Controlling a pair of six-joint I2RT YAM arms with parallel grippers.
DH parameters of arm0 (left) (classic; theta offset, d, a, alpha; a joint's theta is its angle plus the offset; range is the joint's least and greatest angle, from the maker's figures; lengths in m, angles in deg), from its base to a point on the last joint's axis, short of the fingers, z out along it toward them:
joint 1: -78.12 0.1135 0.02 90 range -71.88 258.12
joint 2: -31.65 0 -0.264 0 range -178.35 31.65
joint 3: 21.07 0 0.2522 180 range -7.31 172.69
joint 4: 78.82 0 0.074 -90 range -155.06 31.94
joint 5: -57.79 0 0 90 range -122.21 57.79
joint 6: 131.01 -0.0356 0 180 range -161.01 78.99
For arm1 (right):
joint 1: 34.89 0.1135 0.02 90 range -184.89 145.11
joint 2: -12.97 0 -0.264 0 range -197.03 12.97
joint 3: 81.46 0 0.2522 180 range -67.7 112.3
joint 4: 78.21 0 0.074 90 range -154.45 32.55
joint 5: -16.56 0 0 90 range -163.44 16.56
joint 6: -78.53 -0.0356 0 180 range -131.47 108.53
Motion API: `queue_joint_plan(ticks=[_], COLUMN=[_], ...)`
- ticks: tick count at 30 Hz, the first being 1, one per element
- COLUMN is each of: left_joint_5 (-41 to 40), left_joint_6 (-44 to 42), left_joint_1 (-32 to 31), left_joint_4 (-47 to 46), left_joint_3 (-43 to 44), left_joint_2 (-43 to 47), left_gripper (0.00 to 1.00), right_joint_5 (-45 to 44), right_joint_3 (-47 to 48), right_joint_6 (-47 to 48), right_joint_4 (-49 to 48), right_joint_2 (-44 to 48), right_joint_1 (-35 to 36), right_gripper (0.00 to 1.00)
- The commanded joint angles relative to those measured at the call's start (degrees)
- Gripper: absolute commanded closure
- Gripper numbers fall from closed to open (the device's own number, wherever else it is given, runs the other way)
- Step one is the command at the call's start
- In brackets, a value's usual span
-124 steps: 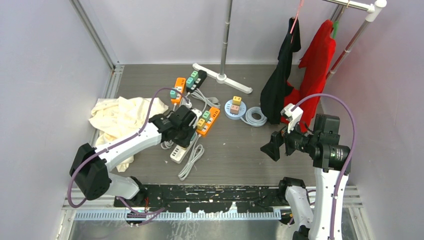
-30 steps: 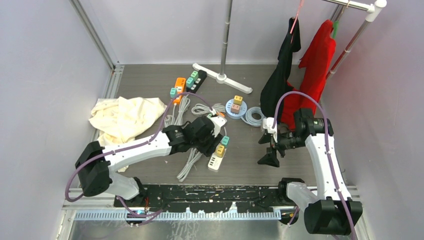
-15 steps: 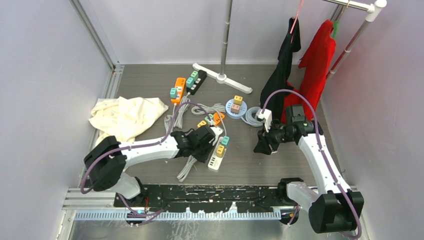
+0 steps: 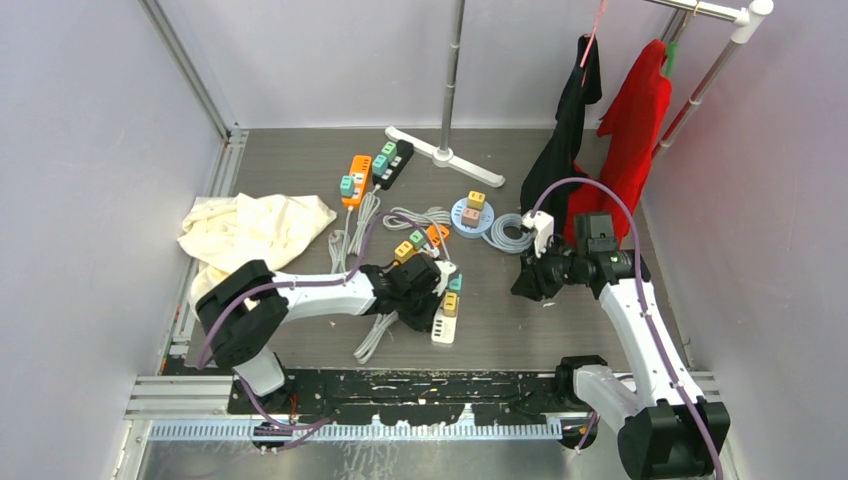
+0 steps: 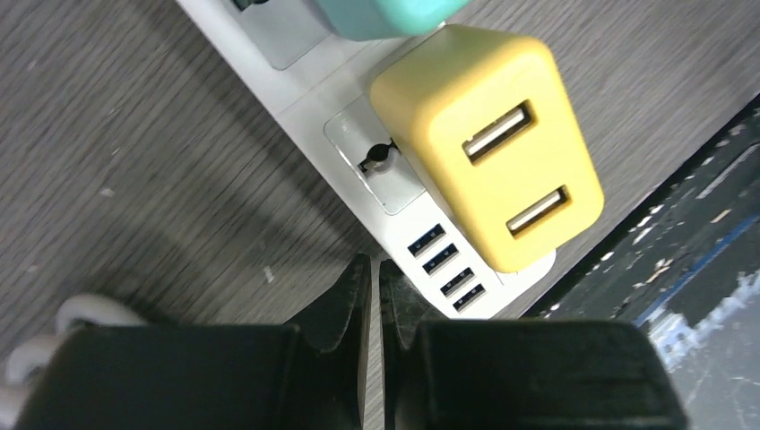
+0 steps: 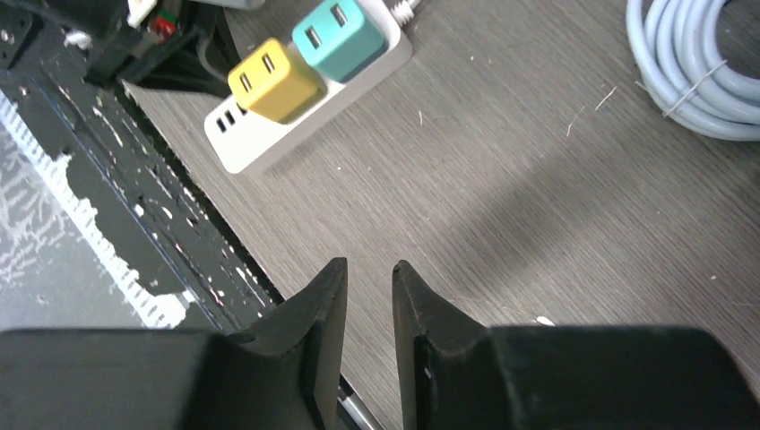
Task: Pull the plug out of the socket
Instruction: Place the socket at the center of the board.
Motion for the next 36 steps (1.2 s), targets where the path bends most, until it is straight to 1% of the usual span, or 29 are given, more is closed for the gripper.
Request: queue_joint_plan(ticks=[1,6,9,13,16,20,22,25,29,33,36], left_joint_5=[5.9,10.4,12.7,16.6,17.4,14.0,12.2,9.4,3.5,-4.1,-9.1], left_joint_6=[3.3,5.7,7.8,9.7,8.3,3.9,1.5,-2.2,-6.7,-9.8,-10.5], left_joint_1=[0.1,0.0,0.0,0.0,0.0,0.1,0.3,0.6,1.1,1.8,2.5], left_joint_4=[-10.2,-15.9,-20.0,-22.4,-21.3,-17.8,-16.2,-12.5,-6.4,-3.3,-3.3], left_joint_3=[2.4,6.2,8.5,12.9,14.6,12.7,11.0,9.7,9.4,8.8,7.9], left_joint_2=[-2.1,-7.5,-10.9,-15.7,-16.0,-10.2,-6.5,-1.6,4.4,9.7,13.6], left_gripper=[0.91,0.91,0.9,0.86,0.77,0.6,0.53,0.48,0.47,0.42,0.34], right_joint_5=[1.6,4.8,5.1,5.1,5.1,4.6,4.0,4.2,3.9,-0.3,-5.1], right_joint_3=[0.8,0.5,0.0,0.0,0.3,1.0,1.4,1.8,2.6,3.8,4.4], right_joint_6=[-7.7,-17.2,-20.2,-20.9,-20.0,-15.1,-11.9,-7.6,-3.9,-1.1,0.0], right_joint_4=[-6.3,-12.1,-14.2,-14.5,-13.7,-10.2,-8.2,-5.9,-3.6,-1.1,-0.3], right_joint_2=[1.3,1.0,1.0,1.1,1.3,1.6,1.5,1.1,-0.1,-1.7,-3.2], right_joint_1=[-1.1,-2.8,-3.9,-5.2,-6.3,-6.8,-6.8,-6.9,-5.9,-1.1,3.1], right_gripper=[0.69,0.68,0.67,0.66,0.64,0.61,0.57,0.51,0.47,0.41,0.37])
